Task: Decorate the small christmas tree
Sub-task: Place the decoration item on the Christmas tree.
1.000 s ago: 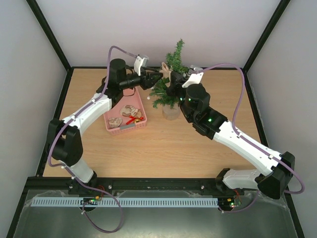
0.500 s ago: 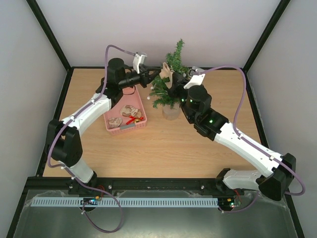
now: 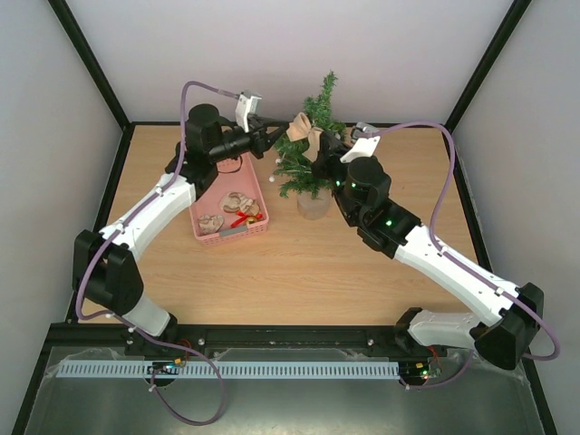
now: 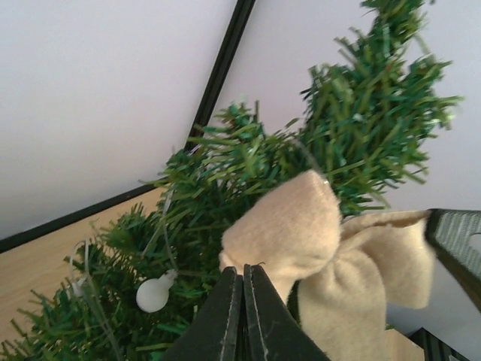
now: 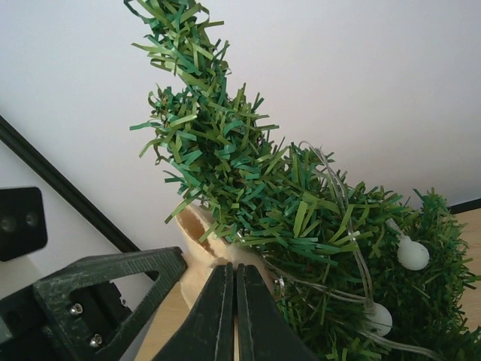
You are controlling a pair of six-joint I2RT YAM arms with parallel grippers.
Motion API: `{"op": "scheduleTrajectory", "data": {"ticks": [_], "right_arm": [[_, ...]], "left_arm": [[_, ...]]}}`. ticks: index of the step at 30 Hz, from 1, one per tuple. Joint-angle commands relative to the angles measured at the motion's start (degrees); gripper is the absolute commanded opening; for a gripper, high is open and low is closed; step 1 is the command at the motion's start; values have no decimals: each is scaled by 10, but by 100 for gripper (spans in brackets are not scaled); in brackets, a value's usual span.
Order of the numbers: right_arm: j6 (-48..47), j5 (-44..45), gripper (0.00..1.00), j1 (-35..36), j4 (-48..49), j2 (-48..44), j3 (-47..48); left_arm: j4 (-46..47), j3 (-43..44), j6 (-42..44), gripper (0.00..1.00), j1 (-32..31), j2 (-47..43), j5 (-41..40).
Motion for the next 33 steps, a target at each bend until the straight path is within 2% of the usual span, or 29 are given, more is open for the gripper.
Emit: {"op": "scheduleTrajectory", "data": {"ticks": [1,4,26,33], "right_arm": [[12,13,2,-9,25,3,-4],[13,13,2,-13,26,9,-3],[12,19,2,-23,24,38,-9],[12,14,11,-23,27,28,-6]], "left_arm": [[-41,24,14,2,3,12,-26],[-79,37,30,2,3,21,-41],[-118,44,56,2,4,21,-53],[-129,53,61,6,4,18,-57]]}}
